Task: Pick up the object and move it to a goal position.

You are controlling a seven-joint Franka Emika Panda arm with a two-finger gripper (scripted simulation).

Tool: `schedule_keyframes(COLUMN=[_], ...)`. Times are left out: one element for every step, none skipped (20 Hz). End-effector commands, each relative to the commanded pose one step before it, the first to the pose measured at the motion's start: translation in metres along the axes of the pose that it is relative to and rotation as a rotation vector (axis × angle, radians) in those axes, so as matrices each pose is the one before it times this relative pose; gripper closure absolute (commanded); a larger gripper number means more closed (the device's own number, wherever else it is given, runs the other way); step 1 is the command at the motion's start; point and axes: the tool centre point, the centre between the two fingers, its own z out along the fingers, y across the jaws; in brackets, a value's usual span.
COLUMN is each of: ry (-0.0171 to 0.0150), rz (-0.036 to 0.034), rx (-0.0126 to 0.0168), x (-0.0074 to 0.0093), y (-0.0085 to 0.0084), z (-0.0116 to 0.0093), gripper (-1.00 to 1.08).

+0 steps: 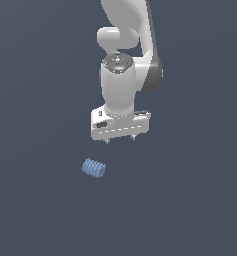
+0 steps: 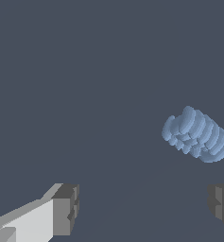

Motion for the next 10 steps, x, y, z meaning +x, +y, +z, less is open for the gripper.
schedule_keyframes(ry=[-0.00431, -0.00189, -0.00192, -0.00193, -0.00194, -0.00194, -0.00194, -0.00193, -0.00193, -0.00192], rz=[-0.05424, -0.02428, -0.02457, -0.02453, -0.02451, -0.02447, -0.02447, -0.02443, -0.0244, -0.02438], rx=[-0.00254, -0.00098, -0.00091, -0.00083, -0.00075, -0.00066, -0.00058, -0.0005, -0.00042, -0.00034], x=[0.00248, 0.00096, 0.00089, 0.0008, 0.00071, 0.00061, 0.00052, 0.00043, 0.00033, 0.00024], y=[0.00598, 0.00269, 0.00275, 0.00279, 0.00281, 0.00284, 0.00285, 0.00288, 0.0029, 0.00291], z=[0.00395, 0.00176, 0.00179, 0.0018, 0.00181, 0.00182, 0.00184, 0.00185, 0.00186, 0.00187], gripper=[-0.92, -0.92, -0.92, -0.92, -0.92, -0.92, -0.92, -0.92, -0.92, -0.92])
